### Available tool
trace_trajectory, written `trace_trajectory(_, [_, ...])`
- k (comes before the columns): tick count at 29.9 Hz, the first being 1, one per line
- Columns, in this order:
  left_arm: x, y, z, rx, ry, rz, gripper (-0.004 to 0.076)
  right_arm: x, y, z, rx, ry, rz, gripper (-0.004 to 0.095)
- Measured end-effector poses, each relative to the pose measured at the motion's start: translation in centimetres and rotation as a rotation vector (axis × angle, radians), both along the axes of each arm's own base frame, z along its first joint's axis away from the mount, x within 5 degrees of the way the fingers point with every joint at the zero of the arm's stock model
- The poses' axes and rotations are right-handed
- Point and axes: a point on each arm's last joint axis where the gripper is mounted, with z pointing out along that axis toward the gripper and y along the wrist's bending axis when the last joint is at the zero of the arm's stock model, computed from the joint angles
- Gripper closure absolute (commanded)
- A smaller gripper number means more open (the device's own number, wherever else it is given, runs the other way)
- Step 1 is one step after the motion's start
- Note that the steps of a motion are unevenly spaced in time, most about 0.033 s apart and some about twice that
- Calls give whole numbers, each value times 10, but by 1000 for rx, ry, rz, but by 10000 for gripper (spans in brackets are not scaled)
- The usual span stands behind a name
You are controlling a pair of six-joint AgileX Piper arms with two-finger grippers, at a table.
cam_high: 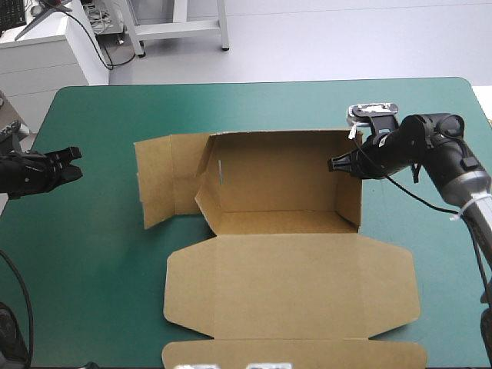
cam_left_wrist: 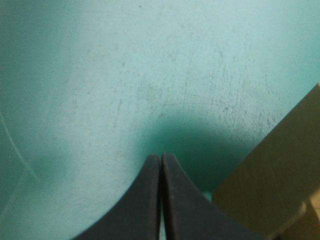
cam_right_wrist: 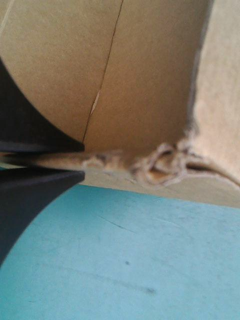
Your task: Fold the box
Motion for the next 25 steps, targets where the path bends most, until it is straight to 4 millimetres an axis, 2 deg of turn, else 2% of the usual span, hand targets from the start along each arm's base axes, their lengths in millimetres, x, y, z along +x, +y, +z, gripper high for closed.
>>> trace_trajectory(4, [0,0,0,0,0,0,733,11,2,-23,-16,118,-3,904])
trace_trajectory(13, [0,0,0,4,2,0,732,46,5,-49,-16,83,-7,904])
trace_trajectory(18, [0,0,0,6,3,-1,733,55,7,-66,-10,101,-13,882])
trace_trajectory(20, [0,0,0,6,3,-1,733,56,8,-70,-10,118,-13,817])
trace_trajectory(22, [0,0,0,6,3,-1,732,56,8,-71,-10,120,-13,712])
trace_trajectory(25, [0,1,0,8,1,1,733,55,8,-73,-18,146,0,482])
